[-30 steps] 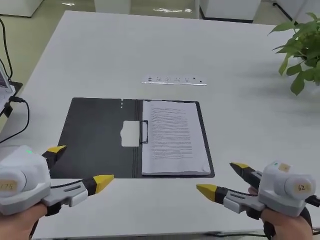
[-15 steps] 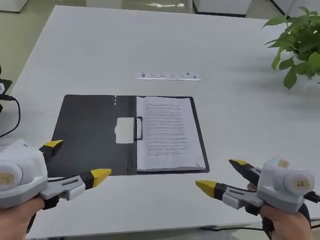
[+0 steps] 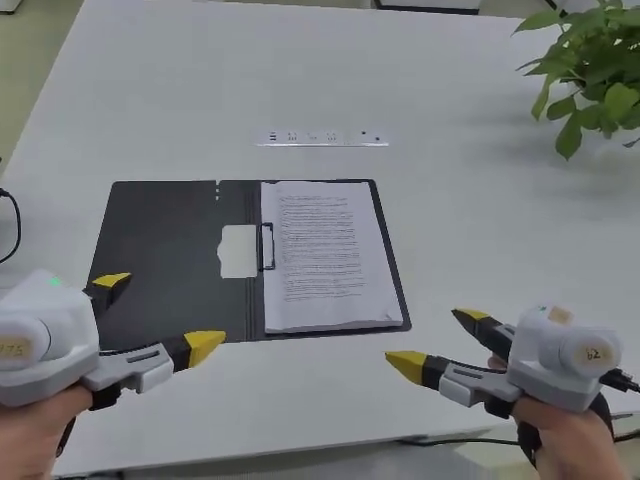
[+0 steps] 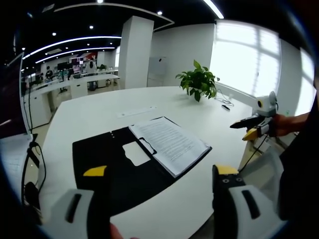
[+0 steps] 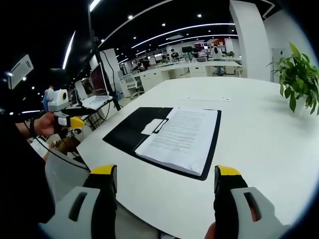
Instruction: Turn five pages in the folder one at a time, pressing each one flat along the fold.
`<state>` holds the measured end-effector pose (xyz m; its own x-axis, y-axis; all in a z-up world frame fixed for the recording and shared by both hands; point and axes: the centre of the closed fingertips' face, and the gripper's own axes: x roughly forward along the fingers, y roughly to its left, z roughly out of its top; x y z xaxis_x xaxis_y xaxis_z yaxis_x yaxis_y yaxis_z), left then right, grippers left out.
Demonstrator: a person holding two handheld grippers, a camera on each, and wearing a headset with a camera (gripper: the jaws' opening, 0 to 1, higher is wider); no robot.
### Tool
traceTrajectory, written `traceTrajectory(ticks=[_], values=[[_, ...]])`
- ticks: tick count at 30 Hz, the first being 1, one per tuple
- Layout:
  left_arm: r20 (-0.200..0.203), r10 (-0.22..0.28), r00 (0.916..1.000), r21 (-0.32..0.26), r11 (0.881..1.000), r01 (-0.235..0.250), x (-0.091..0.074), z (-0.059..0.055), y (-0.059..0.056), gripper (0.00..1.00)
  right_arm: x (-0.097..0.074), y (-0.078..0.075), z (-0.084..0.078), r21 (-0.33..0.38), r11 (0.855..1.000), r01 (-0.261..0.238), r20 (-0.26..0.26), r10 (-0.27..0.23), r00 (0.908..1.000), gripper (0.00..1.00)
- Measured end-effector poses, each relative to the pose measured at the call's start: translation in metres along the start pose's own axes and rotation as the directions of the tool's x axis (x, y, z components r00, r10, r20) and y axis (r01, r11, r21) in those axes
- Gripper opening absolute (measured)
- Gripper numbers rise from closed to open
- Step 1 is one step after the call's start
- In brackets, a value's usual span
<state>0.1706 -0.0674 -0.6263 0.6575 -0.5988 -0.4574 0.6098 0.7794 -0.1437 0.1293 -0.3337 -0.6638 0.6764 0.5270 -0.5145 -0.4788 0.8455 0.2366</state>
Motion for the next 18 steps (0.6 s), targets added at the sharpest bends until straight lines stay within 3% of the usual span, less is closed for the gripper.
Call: traceTrajectory(ticks=[18], values=[[-0.029, -0.124, 0.9918, 0.063, 0.99, 0.126, 0.045, 0.016, -0.039, 0.83, -0.007, -0.007, -0.008, 0.034, 0.999, 0.01, 0.002, -0.01, 1.0, 0.79]])
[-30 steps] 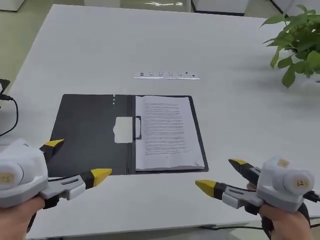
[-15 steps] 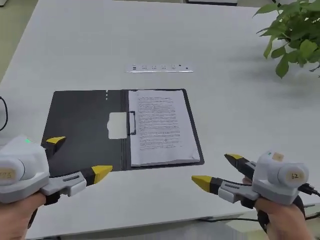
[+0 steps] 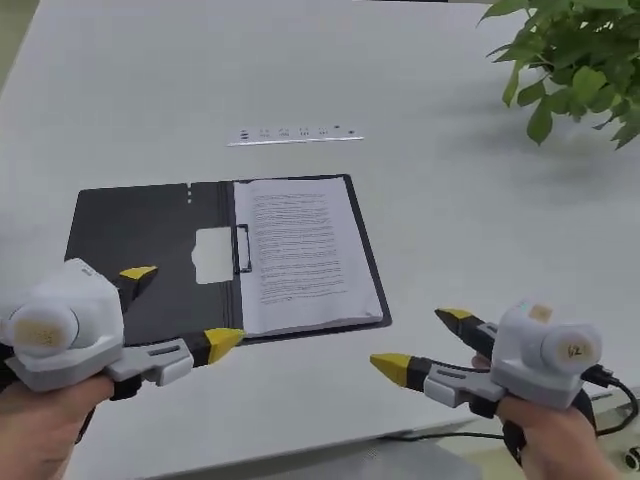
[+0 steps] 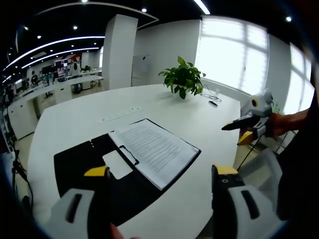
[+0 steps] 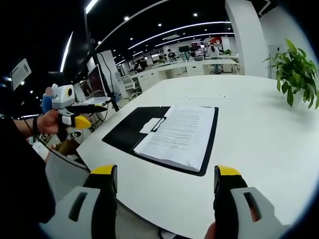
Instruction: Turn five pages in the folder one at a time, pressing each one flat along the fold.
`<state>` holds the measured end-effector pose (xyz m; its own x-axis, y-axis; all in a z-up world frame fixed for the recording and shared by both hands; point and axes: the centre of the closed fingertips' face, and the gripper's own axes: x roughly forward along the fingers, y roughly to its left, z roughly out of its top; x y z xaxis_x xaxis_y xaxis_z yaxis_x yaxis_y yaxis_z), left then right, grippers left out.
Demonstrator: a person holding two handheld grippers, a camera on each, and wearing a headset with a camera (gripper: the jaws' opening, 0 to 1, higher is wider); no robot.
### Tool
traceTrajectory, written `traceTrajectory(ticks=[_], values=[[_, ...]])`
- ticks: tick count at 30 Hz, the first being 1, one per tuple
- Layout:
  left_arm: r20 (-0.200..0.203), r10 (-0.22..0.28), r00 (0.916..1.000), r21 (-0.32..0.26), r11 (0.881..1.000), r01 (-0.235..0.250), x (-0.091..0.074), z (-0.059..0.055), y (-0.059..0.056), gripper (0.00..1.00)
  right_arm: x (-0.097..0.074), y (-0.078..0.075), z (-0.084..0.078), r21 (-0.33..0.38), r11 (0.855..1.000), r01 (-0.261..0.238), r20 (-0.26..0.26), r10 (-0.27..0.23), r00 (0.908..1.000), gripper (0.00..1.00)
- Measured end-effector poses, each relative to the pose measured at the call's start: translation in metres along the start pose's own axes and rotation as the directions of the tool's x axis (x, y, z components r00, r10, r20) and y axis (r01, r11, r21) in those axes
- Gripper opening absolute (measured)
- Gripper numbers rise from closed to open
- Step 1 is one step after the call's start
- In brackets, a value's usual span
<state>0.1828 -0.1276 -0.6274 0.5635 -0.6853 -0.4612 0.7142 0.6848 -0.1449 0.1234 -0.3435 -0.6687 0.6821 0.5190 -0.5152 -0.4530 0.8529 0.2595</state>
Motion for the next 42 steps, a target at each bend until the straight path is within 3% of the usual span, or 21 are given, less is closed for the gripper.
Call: traceTrajectory(ticks=[19, 28, 35, 42], values=[[-0.005, -0.096, 0.9954, 0.067, 0.993, 0.096, 0.062, 0.032, -0.016, 0.81, 0.0, -0.013, -0.002, 0.011, 1.0, -0.007, -0.017, 0.007, 0.9998, 0.78], [-0.015, -0.153, 0.9881, 0.086, 0.984, 0.154, 0.107, 0.043, -0.037, 0.79, 0.001, -0.021, -0.006, 0.028, 1.0, -0.011, -0.022, 0.012, 0.9997, 0.78], [-0.032, -0.146, 0.9888, 0.043, 0.988, 0.147, 0.144, 0.036, -0.043, 0.78, 0.003, -0.026, -0.011, 0.043, 0.999, -0.015, -0.033, 0.017, 0.9993, 0.77], [-0.071, -0.137, 0.988, 0.009, 0.99, 0.138, 0.18, 0.018, -0.055, 0.78, 0.006, -0.029, -0.015, 0.064, 0.998, -0.018, -0.033, 0.02, 0.9992, 0.77]])
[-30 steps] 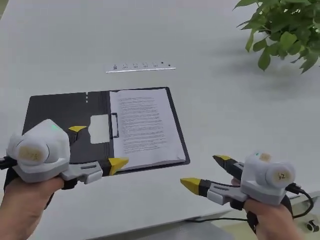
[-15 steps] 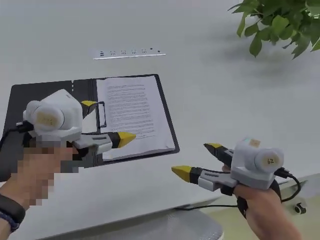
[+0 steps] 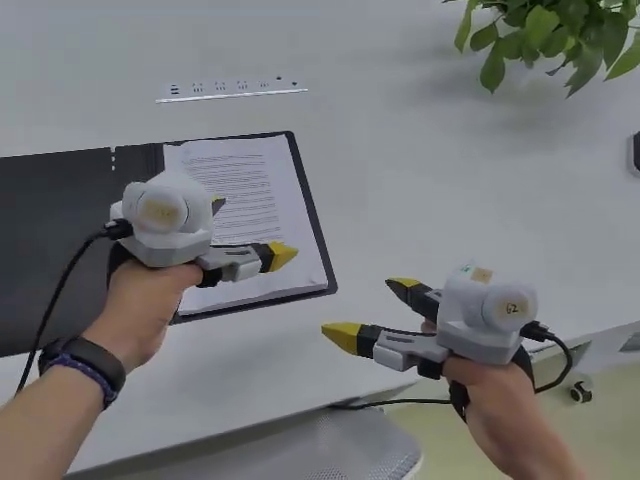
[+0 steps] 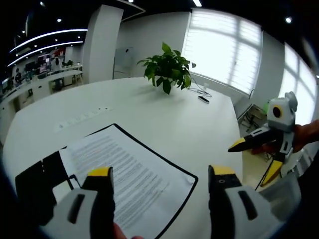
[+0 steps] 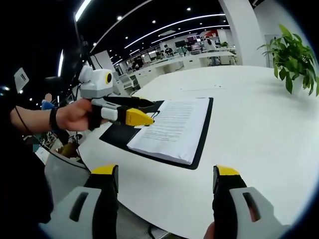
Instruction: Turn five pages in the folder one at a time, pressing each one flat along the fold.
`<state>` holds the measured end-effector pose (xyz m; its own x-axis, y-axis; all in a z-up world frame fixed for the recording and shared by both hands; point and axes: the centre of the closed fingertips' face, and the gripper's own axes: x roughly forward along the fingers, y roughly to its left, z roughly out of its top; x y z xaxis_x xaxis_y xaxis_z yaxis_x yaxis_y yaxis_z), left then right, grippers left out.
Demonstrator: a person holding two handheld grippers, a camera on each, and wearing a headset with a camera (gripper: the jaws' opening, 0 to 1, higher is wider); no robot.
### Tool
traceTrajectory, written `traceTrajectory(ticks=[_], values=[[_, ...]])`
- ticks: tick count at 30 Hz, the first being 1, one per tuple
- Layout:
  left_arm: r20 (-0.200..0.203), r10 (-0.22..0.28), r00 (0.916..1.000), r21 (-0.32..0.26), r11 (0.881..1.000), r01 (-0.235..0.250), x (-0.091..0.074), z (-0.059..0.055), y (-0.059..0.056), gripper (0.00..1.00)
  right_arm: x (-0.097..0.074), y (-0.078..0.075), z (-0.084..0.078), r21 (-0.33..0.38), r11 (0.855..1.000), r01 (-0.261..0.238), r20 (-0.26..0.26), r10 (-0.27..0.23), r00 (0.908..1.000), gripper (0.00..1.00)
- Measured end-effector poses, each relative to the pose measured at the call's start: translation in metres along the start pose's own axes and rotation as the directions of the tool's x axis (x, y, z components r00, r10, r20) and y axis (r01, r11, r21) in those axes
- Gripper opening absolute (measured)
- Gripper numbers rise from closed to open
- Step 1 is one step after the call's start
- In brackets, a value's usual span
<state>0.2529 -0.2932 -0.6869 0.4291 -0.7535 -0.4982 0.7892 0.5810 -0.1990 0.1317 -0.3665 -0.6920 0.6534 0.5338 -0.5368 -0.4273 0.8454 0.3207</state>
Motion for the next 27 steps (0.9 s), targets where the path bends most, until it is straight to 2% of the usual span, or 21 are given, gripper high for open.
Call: traceTrajectory(ticks=[6, 10, 16, 20, 25, 27], values=[[-0.052, 0.054, 0.9972, 0.003, 0.999, -0.054, 0.019, -0.019, 0.006, 0.79, 0.0, -0.004, -0.005, 0.005, 1.0, -0.006, -0.015, 0.006, 0.9999, 0.77], [-0.075, 0.067, 0.9949, 0.015, 0.998, -0.067, 0.03, -0.027, 0.003, 0.79, -0.002, -0.008, -0.006, 0.013, 1.0, -0.005, -0.017, 0.006, 0.9998, 0.77], [-0.083, 0.097, 0.9919, 0.005, 0.995, -0.097, 0.044, -0.032, 0.002, 0.78, -0.005, -0.012, -0.01, 0.019, 1.0, -0.004, -0.03, 0.004, 0.9995, 0.77], [-0.093, 0.101, 0.9905, 0.03, 0.995, -0.098, 0.056, -0.034, -0.006, 0.79, -0.005, -0.012, -0.012, 0.026, 1.0, -0.005, -0.037, 0.006, 0.9993, 0.77], [-0.133, 0.128, 0.9828, 0.032, 0.992, -0.125, 0.065, -0.049, -0.002, 0.78, -0.005, -0.013, -0.012, 0.036, 0.999, -0.003, -0.034, 0.005, 0.9994, 0.77], [-0.156, 0.136, 0.9784, 0.057, 0.99, -0.128, 0.065, -0.057, -0.003, 0.78, -0.006, -0.013, -0.012, 0.038, 0.999, -0.003, -0.03, 0.004, 0.9995, 0.77]])
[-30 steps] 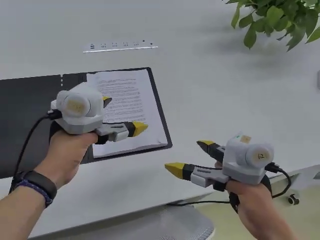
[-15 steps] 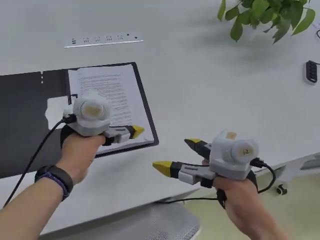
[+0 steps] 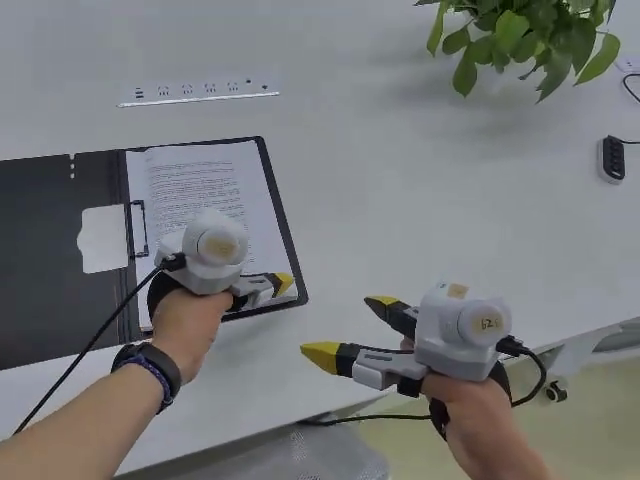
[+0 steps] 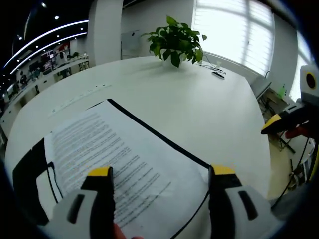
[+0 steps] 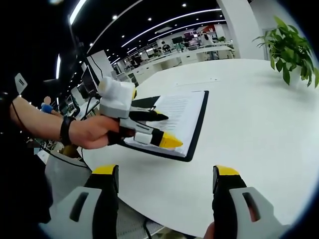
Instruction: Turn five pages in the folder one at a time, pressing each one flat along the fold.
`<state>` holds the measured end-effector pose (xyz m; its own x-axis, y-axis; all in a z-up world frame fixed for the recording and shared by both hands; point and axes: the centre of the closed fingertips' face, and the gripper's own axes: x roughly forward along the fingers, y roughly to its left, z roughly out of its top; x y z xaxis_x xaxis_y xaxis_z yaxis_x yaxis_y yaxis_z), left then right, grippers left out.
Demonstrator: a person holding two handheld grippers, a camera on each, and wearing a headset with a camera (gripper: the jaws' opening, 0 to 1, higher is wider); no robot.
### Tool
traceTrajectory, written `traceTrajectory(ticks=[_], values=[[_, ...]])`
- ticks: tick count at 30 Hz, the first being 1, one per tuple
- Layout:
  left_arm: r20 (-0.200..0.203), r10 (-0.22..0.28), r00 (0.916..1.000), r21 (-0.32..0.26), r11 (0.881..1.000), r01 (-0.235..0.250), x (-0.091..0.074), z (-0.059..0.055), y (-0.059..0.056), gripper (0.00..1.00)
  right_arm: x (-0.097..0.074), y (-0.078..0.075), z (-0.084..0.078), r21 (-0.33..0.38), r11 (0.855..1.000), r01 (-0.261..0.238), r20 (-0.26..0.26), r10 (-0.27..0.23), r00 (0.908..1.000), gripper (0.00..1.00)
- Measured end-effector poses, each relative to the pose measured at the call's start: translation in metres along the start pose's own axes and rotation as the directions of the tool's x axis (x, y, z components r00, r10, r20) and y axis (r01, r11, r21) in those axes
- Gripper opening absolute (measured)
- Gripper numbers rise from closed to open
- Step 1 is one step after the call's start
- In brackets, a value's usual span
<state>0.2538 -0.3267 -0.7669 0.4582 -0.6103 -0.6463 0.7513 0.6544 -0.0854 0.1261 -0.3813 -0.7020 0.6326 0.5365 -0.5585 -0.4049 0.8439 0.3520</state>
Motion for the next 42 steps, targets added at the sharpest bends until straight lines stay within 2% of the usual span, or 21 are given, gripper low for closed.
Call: traceTrajectory(ticks=[1, 3, 7, 12, 15, 19, 21, 23, 28, 31, 35, 42], values=[[-0.011, -0.004, 0.9999, 0.024, 1.0, 0.005, 0.001, -0.003, -0.002, 0.79, 0.0, -0.001, 0.0, 0.002, 1.0, 0.001, 0.001, -0.001, 1.0, 0.77], [-0.018, -0.009, 0.9998, 0.037, 0.999, 0.01, 0.006, -0.009, -0.001, 0.8, -0.001, -0.001, -0.001, 0.005, 1.0, 0.001, 0.0, -0.001, 1.0, 0.77], [-0.008, 0.002, 1.0, 0.033, 0.999, -0.002, 0.005, -0.009, 0.004, 0.77, -0.001, -0.004, -0.004, 0.01, 1.0, 0.002, -0.001, -0.002, 1.0, 0.76], [-0.017, 0.01, 0.9998, 0.076, 0.997, -0.008, 0.007, -0.012, 0.008, 0.73, 0.0, -0.005, -0.006, 0.018, 1.0, 0.0, -0.001, 0.0, 1.0, 0.76], [-0.003, -0.002, 1.0, 0.057, 0.998, 0.003, 0.007, -0.013, 0.01, 0.72, 0.001, -0.005, -0.005, 0.024, 1.0, -0.002, 0.003, 0.002, 1.0, 0.76], [-0.004, 0.003, 1.0, 0.038, 0.999, -0.003, 0.005, -0.012, 0.014, 0.68, 0.005, -0.004, 0.0, 0.039, 0.999, -0.012, 0.026, 0.011, 0.9996, 0.74], [0.018, 0.008, 0.9998, -0.015, 1.0, -0.008, 0.004, -0.01, 0.018, 0.64, 0.007, -0.005, 0.001, 0.046, 0.999, -0.017, 0.031, 0.016, 0.9994, 0.74], [0.022, 0.01, 0.9997, -0.028, 1.0, -0.009, 0.002, -0.011, 0.021, 0.59, 0.009, -0.006, 0.003, 0.048, 0.999, -0.019, 0.034, 0.018, 0.9993, 0.74], [0.024, 0.004, 0.9997, -0.057, 0.998, -0.002, -0.003, -0.011, 0.02, 0.56, 0.017, -0.01, 0.011, 0.078, 0.996, -0.035, 0.066, 0.029, 0.9974, 0.72], [0.029, 0.004, 0.9996, -0.067, 0.998, -0.002, -0.005, -0.013, 0.021, 0.55, 0.023, -0.013, 0.017, 0.089, 0.995, -0.045, 0.08, 0.037, 0.9961, 0.71], [0.049, 0.002, 0.9988, -0.096, 0.995, 0.002, -0.007, -0.014, 0.022, 0.53, 0.04, -0.014, 0.031, 0.125, 0.989, -0.078, 0.131, 0.062, 0.9894, 0.68], [0.05, -0.003, 0.9988, -0.12, 0.993, 0.009, -0.011, -0.016, 0.022, 0.49, 0.075, -0.009, 0.046, 0.126, 0.984, -0.127, 0.129, 0.11, 0.9855, 0.66]])
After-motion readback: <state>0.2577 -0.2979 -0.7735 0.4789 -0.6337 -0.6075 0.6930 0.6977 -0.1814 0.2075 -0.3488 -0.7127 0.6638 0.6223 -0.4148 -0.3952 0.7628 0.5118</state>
